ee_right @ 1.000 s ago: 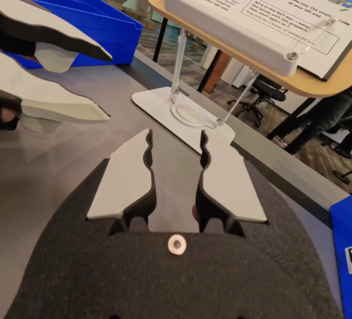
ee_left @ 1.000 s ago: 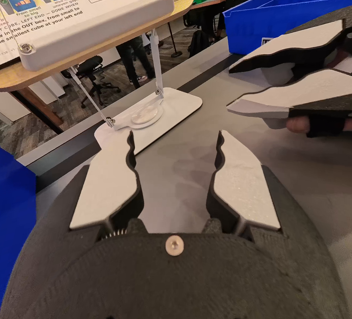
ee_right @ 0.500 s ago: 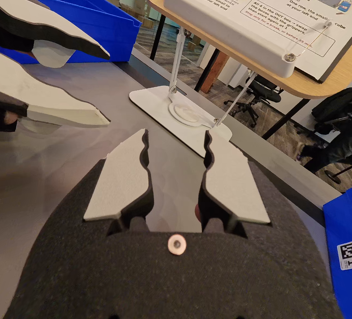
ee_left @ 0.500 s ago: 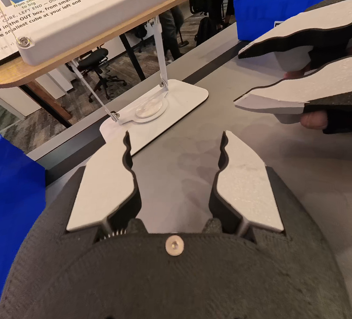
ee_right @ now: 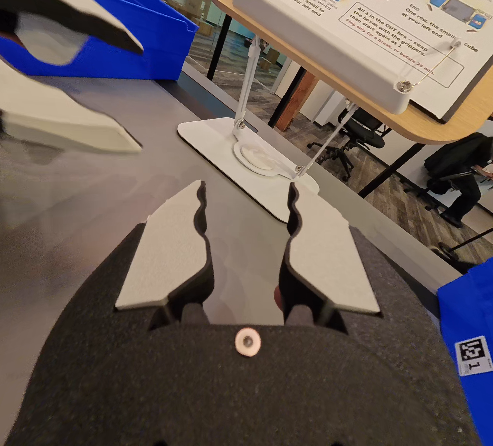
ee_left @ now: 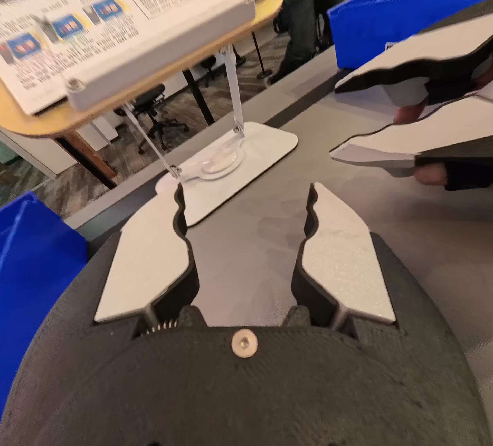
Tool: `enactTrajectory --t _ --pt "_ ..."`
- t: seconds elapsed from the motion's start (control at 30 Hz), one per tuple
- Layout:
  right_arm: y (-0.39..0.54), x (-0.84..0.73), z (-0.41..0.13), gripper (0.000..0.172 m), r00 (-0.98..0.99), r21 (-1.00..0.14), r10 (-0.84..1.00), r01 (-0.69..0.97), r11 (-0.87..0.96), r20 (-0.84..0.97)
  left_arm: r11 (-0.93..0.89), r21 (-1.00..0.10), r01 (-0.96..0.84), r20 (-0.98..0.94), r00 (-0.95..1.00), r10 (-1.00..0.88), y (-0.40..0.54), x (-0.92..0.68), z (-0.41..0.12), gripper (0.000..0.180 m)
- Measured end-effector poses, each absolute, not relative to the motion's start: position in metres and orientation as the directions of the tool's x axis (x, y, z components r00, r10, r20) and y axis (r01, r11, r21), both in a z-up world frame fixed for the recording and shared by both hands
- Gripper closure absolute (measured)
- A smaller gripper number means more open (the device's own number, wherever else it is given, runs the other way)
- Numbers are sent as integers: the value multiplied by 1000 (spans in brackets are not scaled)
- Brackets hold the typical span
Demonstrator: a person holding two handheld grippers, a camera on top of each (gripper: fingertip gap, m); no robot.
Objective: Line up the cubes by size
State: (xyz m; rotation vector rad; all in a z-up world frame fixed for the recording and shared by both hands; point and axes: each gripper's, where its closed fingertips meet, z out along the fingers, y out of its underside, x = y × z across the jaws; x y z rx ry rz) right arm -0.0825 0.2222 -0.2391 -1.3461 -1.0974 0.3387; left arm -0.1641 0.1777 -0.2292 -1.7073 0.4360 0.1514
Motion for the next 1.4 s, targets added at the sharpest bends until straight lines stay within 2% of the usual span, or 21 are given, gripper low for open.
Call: enactTrajectory --t 0.13,0.3,0.47,0.6,0.77,1.0,1.13,1.23,1.27,1.4 --pt "226 -73 -240 108 505 -879 737 395 266 450 -77 -908 -412 -403 908 -115 151 -180 -204 95" --pt "219 -54 -240 101 507 -866 719 411 283 476 -58 -902 -427 -431 891 145 92 -254 -172 100" --pt "201 -18 -237 99 521 -861 696 404 308 494 -61 -942 -329 -321 837 443 26 -370 -154 98" --pt "191 27 -229 98 576 -865 650 393 312 496 -52 -983 -176 -173 800 574 -5 -446 -166 82" --pt "197 107 -216 98 687 -858 515 418 298 513 -44 -997 -66 -79 798 597 -5 -488 -189 74" --pt "237 246 -207 98 876 -916 271 371 153 400 -91 -996 23 -36 805 592 15 -513 -221 70" --pt "267 311 -211 96 952 -965 161 256 48 261 -82 -996 25 -28 811 584 20 -521 -221 76" --pt "292 345 -214 93 963 -967 91 254 1 253 -81 -996 39 -15 817 577 25 -524 -222 79" --pt "300 350 -220 88 967 -970 101 239 -52 233 -91 -995 44 -16 819 574 27 -525 -223 79" --pt "324 355 -232 96 974 -970 144 194 -146 174 -130 -990 55 -25 842 539 37 -524 -228 92"
